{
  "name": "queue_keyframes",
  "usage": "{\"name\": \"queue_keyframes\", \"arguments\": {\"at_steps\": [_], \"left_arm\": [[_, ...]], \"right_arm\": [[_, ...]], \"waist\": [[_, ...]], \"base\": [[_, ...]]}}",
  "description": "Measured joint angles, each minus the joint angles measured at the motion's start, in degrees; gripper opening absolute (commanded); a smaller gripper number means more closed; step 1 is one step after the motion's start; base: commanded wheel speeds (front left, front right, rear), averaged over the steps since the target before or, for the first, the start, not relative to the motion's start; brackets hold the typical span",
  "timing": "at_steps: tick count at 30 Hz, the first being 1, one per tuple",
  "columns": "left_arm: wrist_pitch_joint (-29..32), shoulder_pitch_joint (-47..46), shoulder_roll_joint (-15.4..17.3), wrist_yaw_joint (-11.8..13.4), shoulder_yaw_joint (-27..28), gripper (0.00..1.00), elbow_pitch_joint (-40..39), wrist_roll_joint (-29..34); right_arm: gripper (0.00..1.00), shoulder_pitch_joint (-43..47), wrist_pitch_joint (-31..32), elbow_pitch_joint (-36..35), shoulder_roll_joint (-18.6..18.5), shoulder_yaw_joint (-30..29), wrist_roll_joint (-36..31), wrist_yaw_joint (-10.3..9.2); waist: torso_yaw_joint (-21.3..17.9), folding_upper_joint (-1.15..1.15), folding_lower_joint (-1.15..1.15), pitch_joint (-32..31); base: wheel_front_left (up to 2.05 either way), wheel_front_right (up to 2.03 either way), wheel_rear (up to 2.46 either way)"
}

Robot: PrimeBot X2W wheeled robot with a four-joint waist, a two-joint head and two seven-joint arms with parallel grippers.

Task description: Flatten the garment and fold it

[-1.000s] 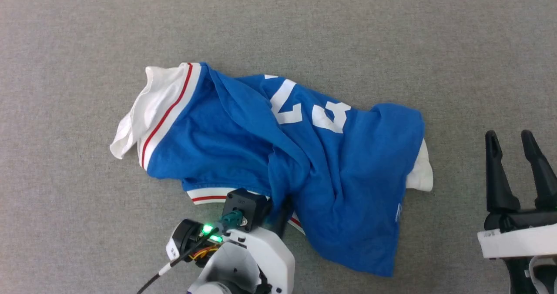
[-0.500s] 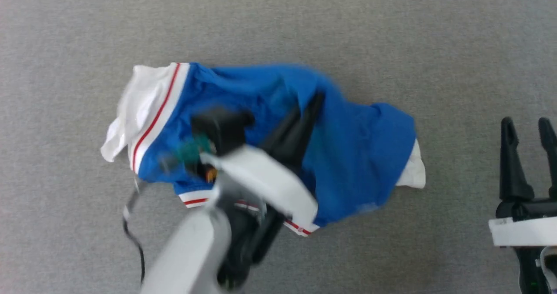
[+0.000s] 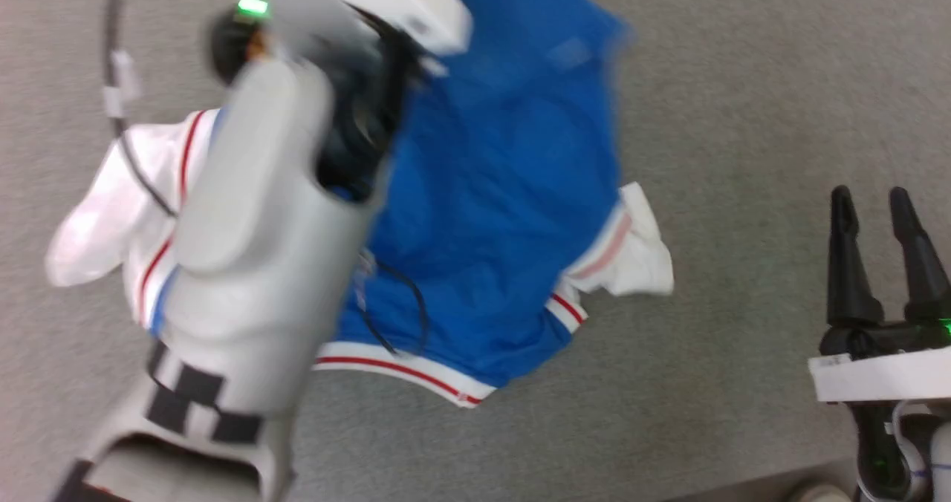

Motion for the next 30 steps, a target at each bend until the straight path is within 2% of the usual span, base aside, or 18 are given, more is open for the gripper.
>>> {"name": "queue_keyframes", "arguments": {"at_steps": [2,5,6,7,12,15,19,21,23,25,29,30], "left_arm": [[-4.3,-2.2,0.9,0.9,2.5,0.00,5.7,1.3],[-8.6,-3.7,3.0,0.8,4.1,0.00,13.3,3.2],[-8.9,-3.7,3.5,0.7,4.3,0.53,15.7,3.2],[-8.9,-3.6,3.7,0.2,4.2,1.00,17.8,3.1],[-11.4,-3.6,2.7,-3.6,4.0,1.00,22.0,1.9],[-13.2,-4.1,2.3,-8.0,2.2,1.00,21.2,1.9],[-18.6,-4.7,2.4,-14.1,-0.6,1.00,14.3,3.2],[-21.2,-3.2,3.2,-15.4,-2.8,1.00,8.7,5.8],[-22.7,0.6,4.5,-15.6,-4.2,1.00,2.3,8.5],[-23.6,6.2,6.4,-14.1,-5.0,1.00,-4.4,11.9],[-24.1,20.3,8.9,-8.0,-3.1,1.00,-17.5,17.1],[-24.1,27.4,8.9,-5.8,-1.9,1.00,-24.0,20.0]], "right_arm": [[1.00,-0.6,-0.5,1.0,0.0,0.8,0.3,0.00],[1.00,-1.5,-1.3,2.3,0.0,1.8,0.7,0.00],[1.00,-1.7,-1.3,2.7,-0.1,2.0,0.8,0.00],[1.00,-2.0,-1.5,3.1,-0.2,2.1,0.8,0.00],[1.00,-2.2,-1.9,4.1,-0.9,1.6,1.1,0.00],[1.00,-2.3,-1.9,4.0,-1.5,1.5,1.1,0.00],[1.00,-2.1,-1.7,3.5,-1.8,0.9,0.8,0.00],[1.00,-1.7,-1.3,3.1,-1.7,0.5,0.6,0.00],[1.00,-0.8,-0.7,2.5,-1.7,0.1,0.1,0.00],[1.00,0.3,0.0,1.7,-1.5,0.0,-0.1,0.00],[1.00,2.1,1.6,0.3,-0.7,0.4,-1.1,0.00],[1.00,2.8,2.3,-0.4,-0.4,0.5,-1.3,0.00]], "waist": [[-1.2,0.00,0.00,0.6],[-3.0,0.00,0.00,1.6],[-3.5,0.00,0.00,1.9],[-4.0,0.00,0.00,2.2],[-4.9,0.00,0.00,3.7],[-4.2,0.00,0.00,3.9],[-2.7,0.00,0.00,3.2],[-1.8,0.00,0.00,2.4],[-0.9,0.00,-0.01,1.3],[0.3,0.00,-0.02,0.1],[2.9,0.00,-0.02,-2.0],[4.1,0.00,-0.02,-2.8]], "base": [[0.00,0.00,0.00],[0.00,0.00,0.00],[0.00,0.00,0.00],[0.00,0.00,0.00],[0.00,0.00,0.00],[0.00,0.00,0.00],[0.00,0.00,0.00],[0.00,0.00,0.00],[0.00,0.00,0.00],[0.00,0.00,0.00],[0.00,0.00,0.00],[0.00,0.00,0.00]]}}
